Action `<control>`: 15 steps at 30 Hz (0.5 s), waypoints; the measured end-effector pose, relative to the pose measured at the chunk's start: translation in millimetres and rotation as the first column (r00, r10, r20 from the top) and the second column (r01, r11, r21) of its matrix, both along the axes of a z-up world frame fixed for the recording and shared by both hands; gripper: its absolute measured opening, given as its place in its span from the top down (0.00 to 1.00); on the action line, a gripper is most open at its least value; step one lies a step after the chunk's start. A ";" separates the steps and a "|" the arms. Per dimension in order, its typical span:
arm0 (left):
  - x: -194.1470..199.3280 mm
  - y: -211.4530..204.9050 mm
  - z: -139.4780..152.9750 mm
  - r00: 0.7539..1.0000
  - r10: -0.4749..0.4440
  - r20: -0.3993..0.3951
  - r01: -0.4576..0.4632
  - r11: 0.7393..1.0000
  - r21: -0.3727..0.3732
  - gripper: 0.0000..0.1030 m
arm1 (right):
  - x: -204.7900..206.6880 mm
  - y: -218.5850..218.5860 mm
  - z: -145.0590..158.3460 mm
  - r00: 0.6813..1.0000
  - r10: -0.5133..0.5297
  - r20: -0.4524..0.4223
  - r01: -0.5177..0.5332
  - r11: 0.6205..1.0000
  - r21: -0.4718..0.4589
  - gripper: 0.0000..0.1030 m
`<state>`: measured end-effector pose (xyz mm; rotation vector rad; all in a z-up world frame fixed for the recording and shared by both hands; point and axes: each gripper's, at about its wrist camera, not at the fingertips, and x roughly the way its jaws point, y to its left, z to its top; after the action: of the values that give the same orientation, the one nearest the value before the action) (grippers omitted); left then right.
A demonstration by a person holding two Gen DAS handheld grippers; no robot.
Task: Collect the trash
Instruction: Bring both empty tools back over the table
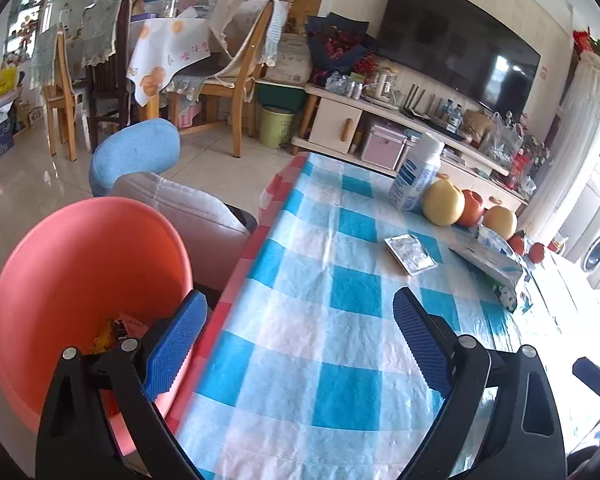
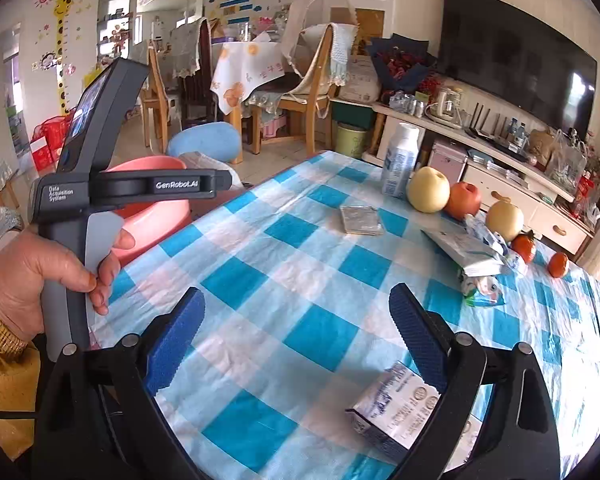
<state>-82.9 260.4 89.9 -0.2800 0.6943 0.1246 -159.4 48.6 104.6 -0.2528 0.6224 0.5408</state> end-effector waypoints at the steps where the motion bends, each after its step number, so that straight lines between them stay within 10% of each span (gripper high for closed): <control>1: -0.5 -3.1 -0.4 1.000 -0.009 0.001 0.009 1.000 -0.003 0.09 | -0.2 -5.9 0.4 1.000 -0.004 0.002 0.004 1.000 0.009 0.09; 15: -20.9 -58.3 -7.0 0.993 -0.114 -0.003 0.113 0.990 -0.088 0.09 | 3.7 -90.6 2.2 0.996 -0.082 0.046 0.080 0.995 0.060 0.09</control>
<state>-103.8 202.1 82.9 -0.3231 0.7235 -0.0132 -155.7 -42.0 106.7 -0.1846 0.5664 0.4726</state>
